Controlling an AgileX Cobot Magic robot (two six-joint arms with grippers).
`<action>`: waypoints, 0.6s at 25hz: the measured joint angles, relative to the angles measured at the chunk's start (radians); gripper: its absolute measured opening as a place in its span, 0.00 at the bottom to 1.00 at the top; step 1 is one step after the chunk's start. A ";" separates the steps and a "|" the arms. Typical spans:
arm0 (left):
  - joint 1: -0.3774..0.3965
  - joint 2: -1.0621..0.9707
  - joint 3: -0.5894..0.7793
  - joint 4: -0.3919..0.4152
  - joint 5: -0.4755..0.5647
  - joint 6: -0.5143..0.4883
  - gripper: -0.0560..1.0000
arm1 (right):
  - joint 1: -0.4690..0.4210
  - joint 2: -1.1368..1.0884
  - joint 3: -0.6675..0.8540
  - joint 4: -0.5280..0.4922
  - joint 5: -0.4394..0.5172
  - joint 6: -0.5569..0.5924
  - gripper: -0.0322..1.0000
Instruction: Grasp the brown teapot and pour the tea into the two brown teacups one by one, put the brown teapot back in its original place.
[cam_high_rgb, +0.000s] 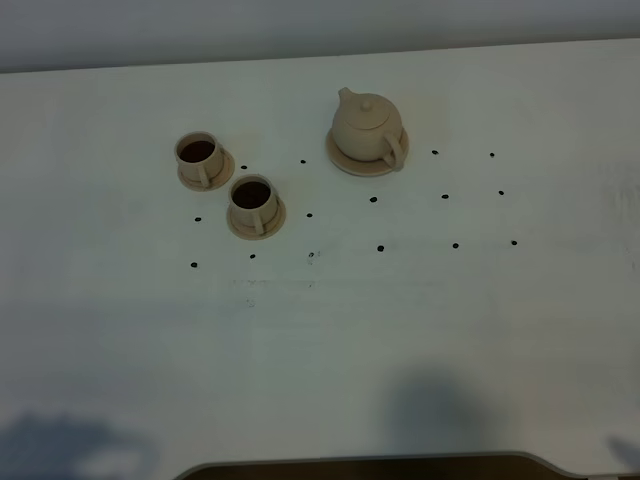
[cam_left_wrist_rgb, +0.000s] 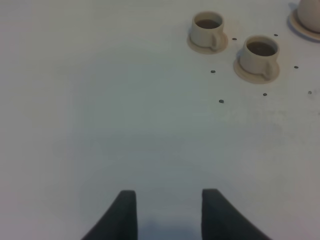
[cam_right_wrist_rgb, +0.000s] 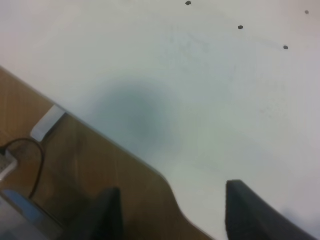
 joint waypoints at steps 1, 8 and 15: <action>0.000 0.000 0.000 0.000 0.000 0.000 0.37 | 0.000 0.000 0.000 -0.004 0.000 0.000 0.47; 0.000 0.000 0.000 0.000 0.000 0.000 0.37 | -0.066 -0.034 0.002 -0.057 -0.001 0.021 0.47; 0.000 0.000 0.000 0.000 0.000 0.000 0.37 | -0.248 -0.129 0.002 -0.073 -0.002 0.031 0.47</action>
